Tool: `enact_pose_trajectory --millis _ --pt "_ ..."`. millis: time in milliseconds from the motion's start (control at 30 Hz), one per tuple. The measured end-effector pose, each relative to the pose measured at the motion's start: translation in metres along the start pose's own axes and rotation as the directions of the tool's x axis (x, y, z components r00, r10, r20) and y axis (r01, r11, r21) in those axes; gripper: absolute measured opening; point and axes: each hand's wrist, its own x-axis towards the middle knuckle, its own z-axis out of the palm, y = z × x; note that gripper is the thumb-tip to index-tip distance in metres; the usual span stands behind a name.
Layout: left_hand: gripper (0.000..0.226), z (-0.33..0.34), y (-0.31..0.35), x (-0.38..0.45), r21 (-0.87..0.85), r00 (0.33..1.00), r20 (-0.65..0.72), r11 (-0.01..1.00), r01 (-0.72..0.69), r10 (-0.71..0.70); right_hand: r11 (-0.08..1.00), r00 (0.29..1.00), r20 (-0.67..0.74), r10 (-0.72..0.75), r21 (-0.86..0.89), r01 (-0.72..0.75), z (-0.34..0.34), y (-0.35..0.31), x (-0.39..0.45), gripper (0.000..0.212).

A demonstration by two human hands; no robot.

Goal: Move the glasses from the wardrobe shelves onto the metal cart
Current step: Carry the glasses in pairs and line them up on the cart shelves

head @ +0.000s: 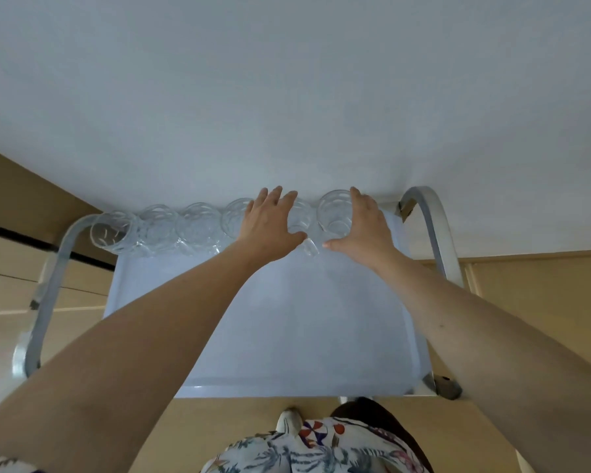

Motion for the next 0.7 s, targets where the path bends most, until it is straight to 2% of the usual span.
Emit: enact_pose_trajectory --millis 167,300,467,700 --pt "0.085 -0.026 -0.005 -0.029 -0.006 0.997 -0.057 0.999 -0.047 0.046 0.998 0.999 -0.054 0.008 -0.065 -0.012 -0.007 -0.017 -0.033 0.111" --pt "0.085 -0.049 -0.013 -0.058 -0.019 0.988 -0.120 0.995 -0.099 0.096 0.993 0.988 -0.155 -0.001 -0.114 -0.017 -0.027 -0.035 -0.066 0.098" --pt "0.082 -0.072 -0.012 -0.093 -0.038 0.960 -0.208 0.979 -0.201 0.189 0.993 0.958 -0.286 0.003 -0.111 -0.037 -0.055 -0.060 -0.118 0.092" --pt "0.080 -0.087 0.019 -0.133 -0.034 0.897 -0.253 0.923 -0.383 0.363 0.988 0.899 -0.436 0.045 -0.113 -0.105 -0.087 -0.070 -0.201 0.086"
